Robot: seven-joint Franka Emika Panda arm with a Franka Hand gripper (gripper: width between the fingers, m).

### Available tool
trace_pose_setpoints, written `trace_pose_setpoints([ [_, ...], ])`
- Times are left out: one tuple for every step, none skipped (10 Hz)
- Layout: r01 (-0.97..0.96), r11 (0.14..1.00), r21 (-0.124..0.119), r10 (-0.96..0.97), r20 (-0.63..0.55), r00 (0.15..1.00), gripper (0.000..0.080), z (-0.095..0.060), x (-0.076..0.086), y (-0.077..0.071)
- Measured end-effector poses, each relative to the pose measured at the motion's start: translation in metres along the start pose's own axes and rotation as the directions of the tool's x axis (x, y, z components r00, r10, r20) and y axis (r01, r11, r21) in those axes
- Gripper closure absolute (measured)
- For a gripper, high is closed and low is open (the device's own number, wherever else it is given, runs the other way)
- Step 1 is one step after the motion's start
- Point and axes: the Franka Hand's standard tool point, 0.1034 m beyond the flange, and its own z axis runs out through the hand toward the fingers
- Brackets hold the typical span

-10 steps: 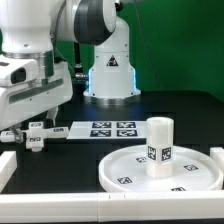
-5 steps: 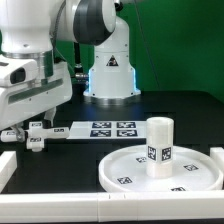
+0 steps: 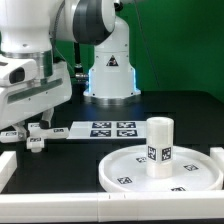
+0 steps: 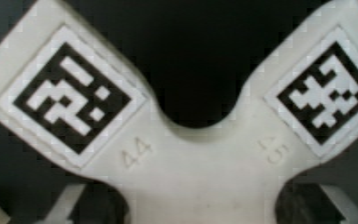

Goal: Assemble round table

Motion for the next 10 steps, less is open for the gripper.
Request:
trace_pose_setpoints([
  [-0.015,1.0,0.0,0.015,-0.002,1.0,0.0372,-0.002,0.004,0.0],
  [-0.038,0.999,0.001,0.038,-0.005,0.999,0.0372,-0.008,0.011,-0.001],
  [-0.08,0.997,0.007,0.08,-0.009,0.997,0.0371,-0.017,0.021,-0.004],
  [-0.118,0.993,0.013,0.119,-0.014,0.993,0.0371,-0.032,0.038,-0.006],
  [-0.173,0.984,0.039,0.174,-0.008,0.985,0.0371,-0.044,0.054,-0.009],
  [-0.226,0.971,0.072,0.227,0.006,0.974,0.0371,-0.063,0.077,-0.008],
  [-0.265,0.96,0.09,0.264,0.019,0.964,0.0371,-0.082,0.102,-0.004],
  [-0.298,0.953,0.062,0.298,0.001,0.955,0.0371,-0.095,0.119,0.006],
  [-0.287,0.956,0.067,0.288,0.004,0.958,0.0371,-0.092,0.117,0.004],
  [-0.289,0.955,0.068,0.289,0.005,0.957,0.0371,-0.091,0.116,0.004],
])
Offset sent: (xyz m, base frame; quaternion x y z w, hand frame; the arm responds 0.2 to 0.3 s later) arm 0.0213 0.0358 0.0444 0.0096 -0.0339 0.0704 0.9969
